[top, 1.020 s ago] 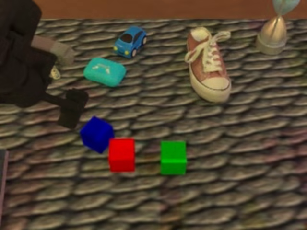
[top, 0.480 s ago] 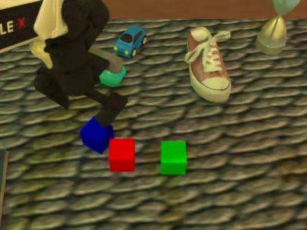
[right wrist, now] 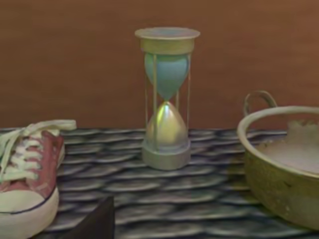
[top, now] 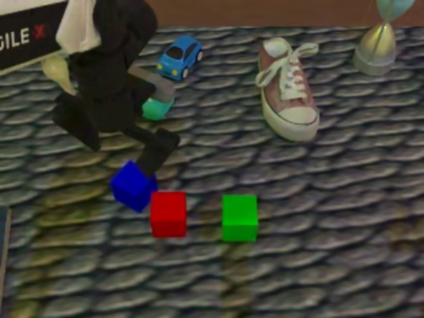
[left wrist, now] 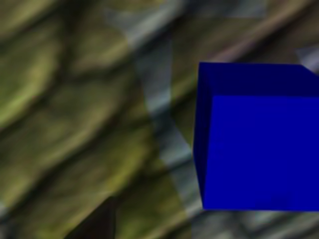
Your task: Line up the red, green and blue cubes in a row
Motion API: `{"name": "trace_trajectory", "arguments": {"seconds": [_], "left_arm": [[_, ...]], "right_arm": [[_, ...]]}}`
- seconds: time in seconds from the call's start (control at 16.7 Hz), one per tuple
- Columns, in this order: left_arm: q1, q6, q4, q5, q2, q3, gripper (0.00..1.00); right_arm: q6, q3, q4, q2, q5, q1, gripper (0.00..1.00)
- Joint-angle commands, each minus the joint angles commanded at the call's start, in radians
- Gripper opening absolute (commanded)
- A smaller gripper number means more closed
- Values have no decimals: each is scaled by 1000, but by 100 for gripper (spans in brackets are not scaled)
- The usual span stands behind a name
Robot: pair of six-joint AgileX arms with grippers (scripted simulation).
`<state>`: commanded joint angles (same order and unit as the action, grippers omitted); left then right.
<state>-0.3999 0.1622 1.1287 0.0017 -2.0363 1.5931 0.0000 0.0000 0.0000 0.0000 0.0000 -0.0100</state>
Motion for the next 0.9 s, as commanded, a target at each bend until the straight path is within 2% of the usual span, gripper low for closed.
{"name": "trace_trajectory", "arguments": {"seconds": [0.48,0.78,0.9], "left_arm": [[-2,3,-257,1,-90,-162,100],[-2,3,-277,1,-99,-177,100],[-2,3,-277,1,-99,-177,85]], "right_arm": [[0,0,0,0,0,0,100],[0,0,0,0,0,0,100],[0,0,0,0,0,0,100]]}}
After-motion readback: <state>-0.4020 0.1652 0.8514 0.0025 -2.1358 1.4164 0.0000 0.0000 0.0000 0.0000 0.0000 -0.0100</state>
